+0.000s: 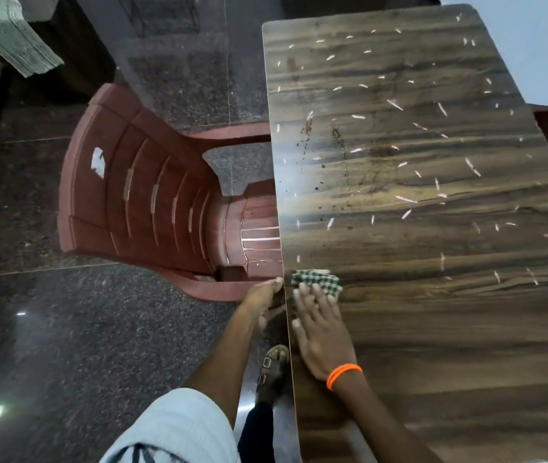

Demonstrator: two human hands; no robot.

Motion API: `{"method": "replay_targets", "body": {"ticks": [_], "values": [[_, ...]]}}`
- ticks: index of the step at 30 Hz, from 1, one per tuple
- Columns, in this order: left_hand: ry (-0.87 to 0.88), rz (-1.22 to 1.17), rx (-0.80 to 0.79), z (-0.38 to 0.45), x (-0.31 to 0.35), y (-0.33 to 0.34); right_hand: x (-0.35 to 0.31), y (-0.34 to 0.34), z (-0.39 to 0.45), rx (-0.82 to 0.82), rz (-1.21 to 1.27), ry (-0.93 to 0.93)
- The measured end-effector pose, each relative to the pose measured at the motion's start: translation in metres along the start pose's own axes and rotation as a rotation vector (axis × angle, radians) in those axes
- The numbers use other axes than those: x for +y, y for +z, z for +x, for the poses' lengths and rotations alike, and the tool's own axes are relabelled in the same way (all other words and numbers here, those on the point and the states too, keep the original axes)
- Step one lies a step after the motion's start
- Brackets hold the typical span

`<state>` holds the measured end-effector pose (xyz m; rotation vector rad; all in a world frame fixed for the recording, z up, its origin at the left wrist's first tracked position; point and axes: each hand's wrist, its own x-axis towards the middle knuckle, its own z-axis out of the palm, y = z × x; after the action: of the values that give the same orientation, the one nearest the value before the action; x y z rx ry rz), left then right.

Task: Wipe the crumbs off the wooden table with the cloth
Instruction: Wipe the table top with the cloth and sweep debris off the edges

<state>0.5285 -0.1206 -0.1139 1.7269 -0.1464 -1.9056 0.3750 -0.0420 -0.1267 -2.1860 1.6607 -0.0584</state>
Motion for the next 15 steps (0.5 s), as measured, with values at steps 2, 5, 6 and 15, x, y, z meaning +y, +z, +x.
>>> {"method": "replay_targets", "body": {"ticks": [2, 5, 6, 15], "values": [[-0.019, -0.037, -0.007, 0.007, 0.009, -0.003, -0.013, -0.004, 0.036, -0.015, -0.035, -0.1], [-0.046, -0.02, -0.031, 0.02, 0.025, -0.007, 0.001, -0.016, 0.085, -0.021, -0.071, -0.067], [-0.051, -0.003, -0.039, 0.025, 0.03, -0.009, 0.013, -0.021, 0.093, 0.001, -0.069, 0.001], [-0.034, 0.051, -0.028, 0.038, 0.061, 0.005, 0.087, -0.031, 0.001, 0.318, 0.079, 0.886]]}}
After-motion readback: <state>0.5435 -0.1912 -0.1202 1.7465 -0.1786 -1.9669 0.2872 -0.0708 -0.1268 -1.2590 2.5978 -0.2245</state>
